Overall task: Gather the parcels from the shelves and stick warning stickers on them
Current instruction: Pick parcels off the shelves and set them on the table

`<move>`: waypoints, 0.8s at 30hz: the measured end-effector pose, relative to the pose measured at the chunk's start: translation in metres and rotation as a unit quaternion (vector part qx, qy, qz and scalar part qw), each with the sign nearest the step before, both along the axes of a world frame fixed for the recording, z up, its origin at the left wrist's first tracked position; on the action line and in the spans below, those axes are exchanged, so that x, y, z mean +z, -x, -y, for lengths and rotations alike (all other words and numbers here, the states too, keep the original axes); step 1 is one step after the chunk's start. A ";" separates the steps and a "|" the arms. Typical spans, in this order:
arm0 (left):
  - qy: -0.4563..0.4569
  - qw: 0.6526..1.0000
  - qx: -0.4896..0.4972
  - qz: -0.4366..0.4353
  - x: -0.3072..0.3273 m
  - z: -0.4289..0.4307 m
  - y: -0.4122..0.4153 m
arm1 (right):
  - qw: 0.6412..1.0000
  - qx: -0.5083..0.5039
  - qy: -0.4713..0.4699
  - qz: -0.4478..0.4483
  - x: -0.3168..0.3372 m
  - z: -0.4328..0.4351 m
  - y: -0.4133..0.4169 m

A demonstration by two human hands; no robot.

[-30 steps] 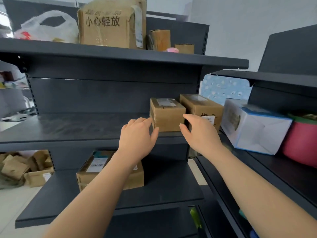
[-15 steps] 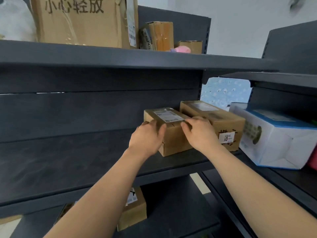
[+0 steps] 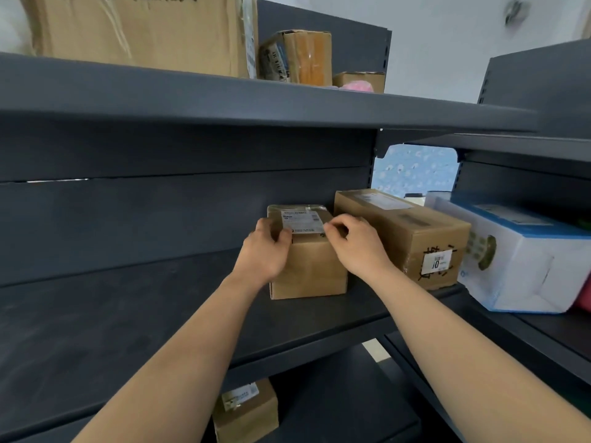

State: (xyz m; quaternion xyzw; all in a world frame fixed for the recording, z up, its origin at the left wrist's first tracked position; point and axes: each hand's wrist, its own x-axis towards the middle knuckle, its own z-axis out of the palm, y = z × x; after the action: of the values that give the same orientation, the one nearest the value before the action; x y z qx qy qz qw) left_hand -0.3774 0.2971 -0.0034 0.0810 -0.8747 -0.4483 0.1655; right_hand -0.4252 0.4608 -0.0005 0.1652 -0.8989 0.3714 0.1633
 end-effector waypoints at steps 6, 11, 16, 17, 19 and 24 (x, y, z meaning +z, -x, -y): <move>-0.130 0.991 -0.023 0.009 -0.004 0.000 0.008 | 0.989 0.014 0.090 0.115 -0.004 0.011 0.009; -0.249 0.968 -0.024 -0.016 -0.014 -0.008 0.000 | 0.963 0.013 0.230 0.138 -0.013 0.012 -0.001; -0.291 0.954 -0.027 -0.068 -0.020 -0.022 -0.031 | 0.931 0.036 0.333 0.145 -0.018 0.005 -0.032; -0.295 0.952 -0.025 -0.074 -0.021 -0.027 -0.040 | 0.927 0.041 0.345 0.142 -0.018 0.002 -0.041; -0.293 0.952 -0.021 -0.092 -0.020 -0.037 -0.061 | 0.922 0.053 0.361 0.131 -0.018 -0.005 -0.062; -0.260 0.958 -0.011 -0.120 -0.025 -0.061 -0.121 | 0.924 0.088 0.360 0.092 -0.019 -0.027 -0.126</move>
State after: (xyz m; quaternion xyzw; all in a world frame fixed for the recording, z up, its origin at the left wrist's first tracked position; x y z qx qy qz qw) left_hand -0.2561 0.3578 -0.0282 0.0574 -0.7024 -0.6686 0.2374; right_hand -0.2997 0.4877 -0.0200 0.1388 -0.6977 0.6963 0.0951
